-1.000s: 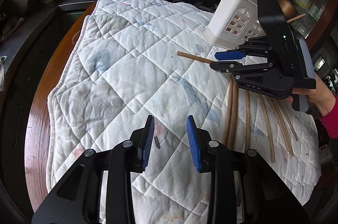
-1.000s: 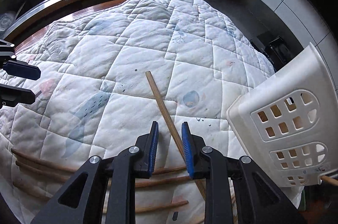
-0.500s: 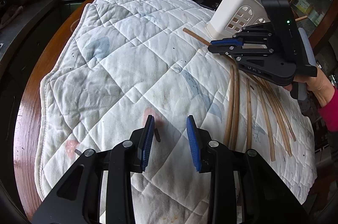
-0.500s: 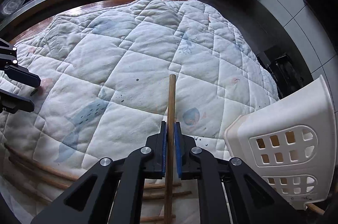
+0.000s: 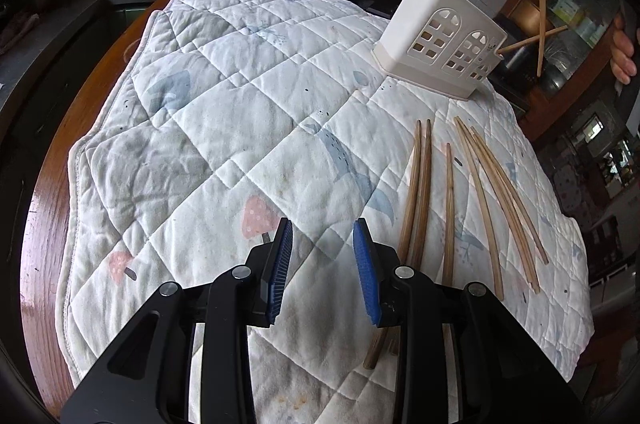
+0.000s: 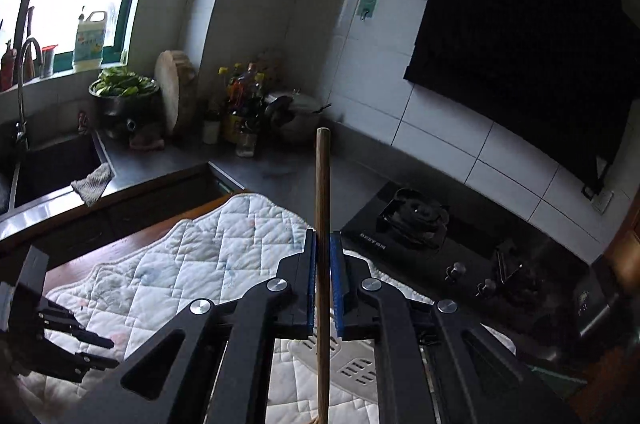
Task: Organize utensils
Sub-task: 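Carry the chopstick over the holder and open the right tool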
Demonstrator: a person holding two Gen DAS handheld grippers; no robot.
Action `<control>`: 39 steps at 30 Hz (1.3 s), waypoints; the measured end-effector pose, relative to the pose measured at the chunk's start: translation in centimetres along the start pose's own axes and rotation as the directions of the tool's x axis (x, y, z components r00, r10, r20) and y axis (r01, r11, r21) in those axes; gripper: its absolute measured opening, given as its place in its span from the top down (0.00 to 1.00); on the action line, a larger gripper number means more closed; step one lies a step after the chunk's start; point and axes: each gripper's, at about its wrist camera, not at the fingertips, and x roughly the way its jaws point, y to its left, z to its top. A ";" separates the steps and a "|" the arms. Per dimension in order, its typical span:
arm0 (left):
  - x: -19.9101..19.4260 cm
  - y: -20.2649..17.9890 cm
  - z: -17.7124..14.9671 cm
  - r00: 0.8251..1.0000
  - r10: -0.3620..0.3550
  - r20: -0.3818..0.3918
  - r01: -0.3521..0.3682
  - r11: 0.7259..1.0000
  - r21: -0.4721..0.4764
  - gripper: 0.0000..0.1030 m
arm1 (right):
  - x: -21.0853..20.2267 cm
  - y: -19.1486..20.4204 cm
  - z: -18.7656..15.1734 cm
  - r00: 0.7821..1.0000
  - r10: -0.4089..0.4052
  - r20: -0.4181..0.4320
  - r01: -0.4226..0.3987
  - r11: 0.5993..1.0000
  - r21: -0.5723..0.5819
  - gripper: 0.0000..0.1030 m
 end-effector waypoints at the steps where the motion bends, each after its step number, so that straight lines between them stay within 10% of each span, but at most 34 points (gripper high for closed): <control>1: 0.0 -0.2 0.0 1.000 -0.007 0.001 0.007 1.000 0.004 0.69 | -0.2 -0.9 0.8 0.999 -0.020 0.031 0.018 0.999 0.041 0.94; 10: 0.1 -1.8 -0.3 1.000 -0.024 -0.011 0.024 0.998 0.054 0.69 | 3.2 -5.0 2.3 0.963 -0.205 0.178 0.153 0.952 0.266 0.94; 23: -0.1 -2.7 -1.2 0.999 -0.042 -0.025 0.045 0.994 0.100 0.69 | 10.1 -4.4 -1.7 0.973 -0.214 0.082 0.182 0.940 0.290 0.93; 39: 0.3 -3.4 -2.7 0.996 0.002 -0.089 0.013 0.986 0.168 0.69 | 1.0 -3.0 -5.1 0.983 -0.181 0.022 0.168 0.945 0.281 0.66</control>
